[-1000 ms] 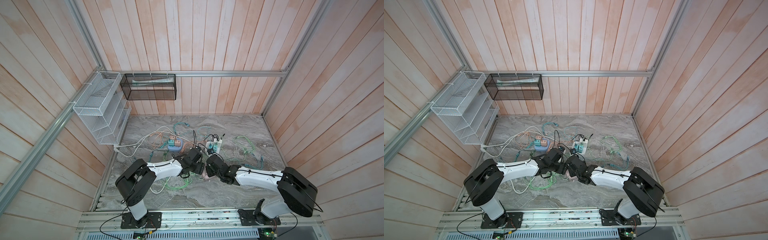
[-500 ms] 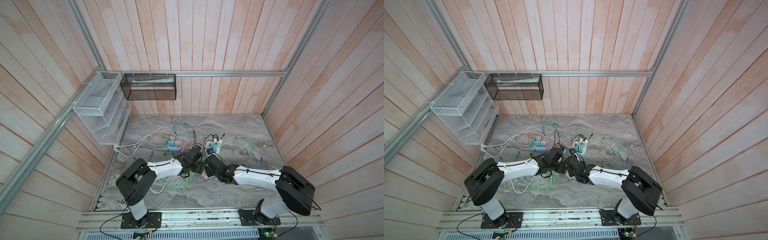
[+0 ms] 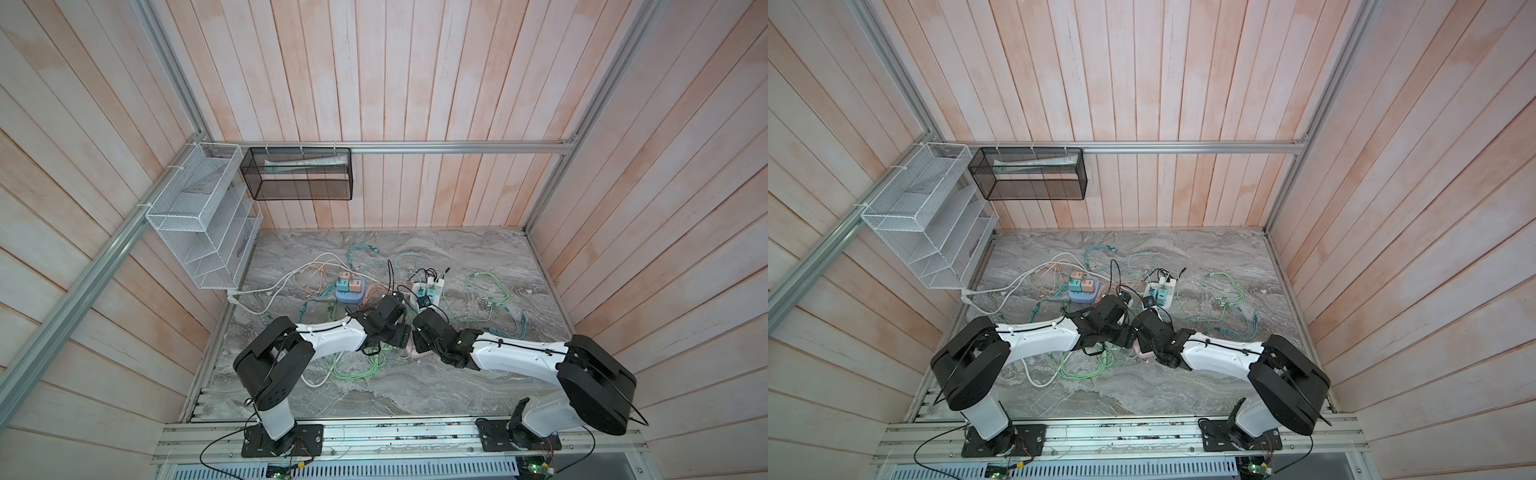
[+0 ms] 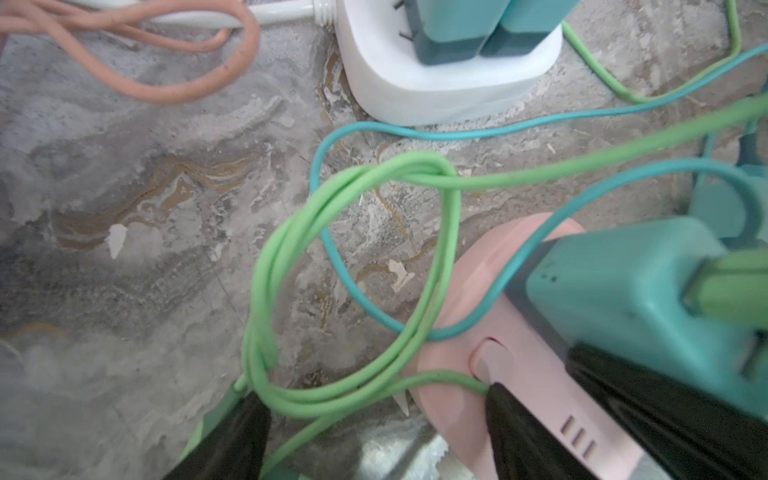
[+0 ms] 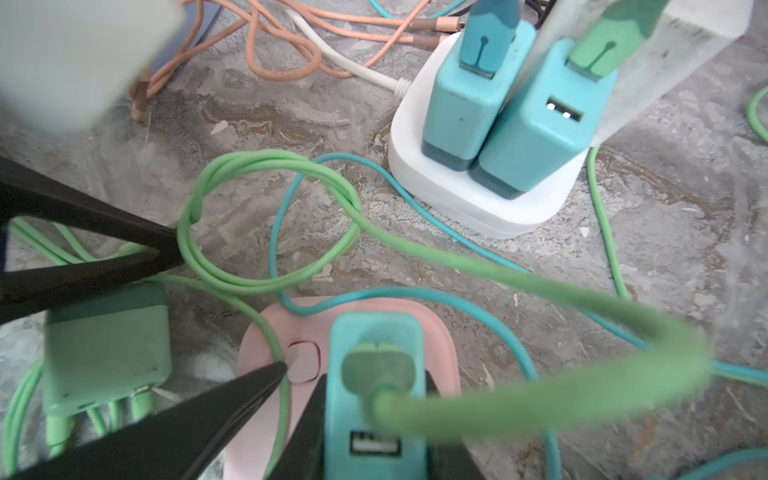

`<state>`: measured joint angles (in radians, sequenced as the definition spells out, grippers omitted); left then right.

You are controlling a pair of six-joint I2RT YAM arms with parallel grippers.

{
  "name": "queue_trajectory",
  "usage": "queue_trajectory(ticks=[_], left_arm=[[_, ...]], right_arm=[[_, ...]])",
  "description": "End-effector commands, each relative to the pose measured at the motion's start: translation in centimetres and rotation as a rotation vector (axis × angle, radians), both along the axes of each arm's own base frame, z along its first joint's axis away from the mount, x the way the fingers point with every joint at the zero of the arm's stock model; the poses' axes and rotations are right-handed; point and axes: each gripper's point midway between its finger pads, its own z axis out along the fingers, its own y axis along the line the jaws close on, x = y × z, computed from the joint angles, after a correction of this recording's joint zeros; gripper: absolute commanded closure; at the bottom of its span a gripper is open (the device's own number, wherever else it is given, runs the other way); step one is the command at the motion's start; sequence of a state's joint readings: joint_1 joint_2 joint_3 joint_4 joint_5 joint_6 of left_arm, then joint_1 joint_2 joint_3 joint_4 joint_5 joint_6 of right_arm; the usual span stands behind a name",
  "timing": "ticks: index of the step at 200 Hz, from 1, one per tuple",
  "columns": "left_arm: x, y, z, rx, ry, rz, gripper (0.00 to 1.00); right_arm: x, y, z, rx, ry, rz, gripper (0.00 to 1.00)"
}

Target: Pull the plug off the socket

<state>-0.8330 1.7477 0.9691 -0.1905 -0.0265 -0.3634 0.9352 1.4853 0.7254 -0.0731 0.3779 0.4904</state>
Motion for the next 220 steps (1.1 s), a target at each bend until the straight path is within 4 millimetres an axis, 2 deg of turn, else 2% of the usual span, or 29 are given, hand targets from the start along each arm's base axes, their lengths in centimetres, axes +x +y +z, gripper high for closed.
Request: queue_trajectory(ticks=[1, 28, 63, 106, 153, 220], left_arm=[[-3.0, 2.3, -5.0, 0.150, 0.142, -0.027, 0.17], [-3.0, 2.4, -5.0, 0.149, 0.143, -0.024, 0.17], [-3.2, 2.8, -5.2, 0.158, 0.144, -0.021, 0.17], [-3.2, 2.8, -5.3, 0.160, 0.145, -0.021, 0.17], [-3.2, 3.0, -5.0, 0.165, 0.132, -0.028, 0.17], [-3.8, 3.7, -4.5, 0.167, 0.113, -0.056, 0.17]], right_arm=[[-0.3, 3.6, 1.5, 0.101, -0.002, 0.046, 1.00], [-0.2, 3.5, 1.9, 0.098, -0.014, 0.039, 1.00], [-0.2, 1.8, 2.6, 0.066, -0.037, 0.006, 1.00], [-0.2, 1.2, 3.8, 0.140, -0.050, -0.013, 1.00], [-0.7, 0.5, 2.3, 0.148, -0.010, -0.012, 1.00], [-0.5, -3.0, 2.0, 0.245, -0.003, -0.063, 1.00]])
